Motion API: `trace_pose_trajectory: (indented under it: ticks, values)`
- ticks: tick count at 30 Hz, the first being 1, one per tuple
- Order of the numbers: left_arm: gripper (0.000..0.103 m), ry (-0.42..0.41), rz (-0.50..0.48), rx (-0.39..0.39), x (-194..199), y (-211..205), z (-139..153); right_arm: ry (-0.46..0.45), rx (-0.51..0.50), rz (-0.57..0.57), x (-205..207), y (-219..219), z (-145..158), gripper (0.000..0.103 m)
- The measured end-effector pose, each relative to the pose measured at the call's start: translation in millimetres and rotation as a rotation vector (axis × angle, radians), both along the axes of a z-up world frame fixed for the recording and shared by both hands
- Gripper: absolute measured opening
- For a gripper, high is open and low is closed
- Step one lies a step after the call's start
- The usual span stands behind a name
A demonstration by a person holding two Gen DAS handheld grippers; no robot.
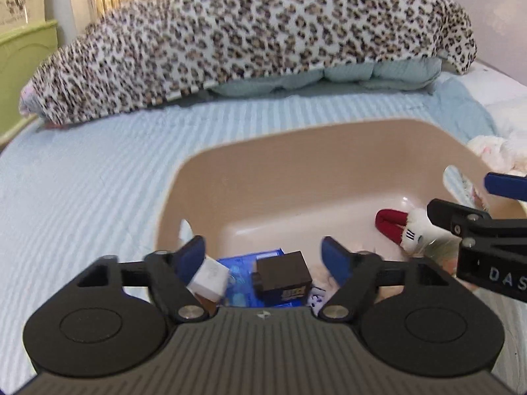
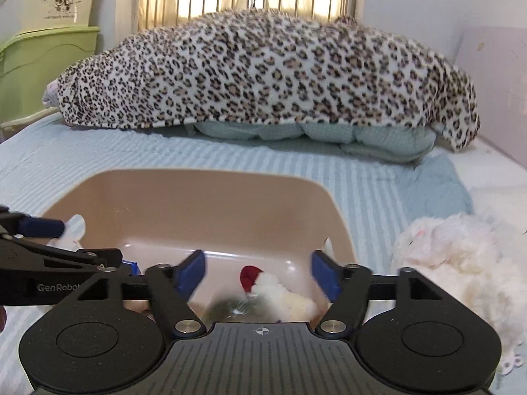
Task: Organize objects
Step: 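Carry both items over the beige basket and open both tools to release them, then grasp the dark card box with the left tool while the right tool grasps the green wrapper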
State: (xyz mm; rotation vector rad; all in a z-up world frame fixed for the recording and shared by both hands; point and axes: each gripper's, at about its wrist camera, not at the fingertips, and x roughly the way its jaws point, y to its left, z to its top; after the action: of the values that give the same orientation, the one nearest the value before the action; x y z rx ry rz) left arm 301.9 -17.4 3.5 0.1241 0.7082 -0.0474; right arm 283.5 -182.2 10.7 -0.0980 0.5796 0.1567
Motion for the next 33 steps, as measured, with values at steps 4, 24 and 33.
trace_pose_trajectory:
  ticks: [4, 24, 33]
  values:
    - [0.091, -0.018, -0.003, -0.008, -16, 2, 17, -0.040, 0.030, -0.004, -21, -6, 21, 0.103]
    - [0.093, 0.052, -0.003, -0.029, -101, 4, 1, 0.025, -0.015, -0.025, -102, -29, -6, 0.103]
    - [0.093, 0.144, -0.003, -0.027, -93, -4, -43, 0.130, -0.013, -0.029, -96, -37, -49, 0.103]
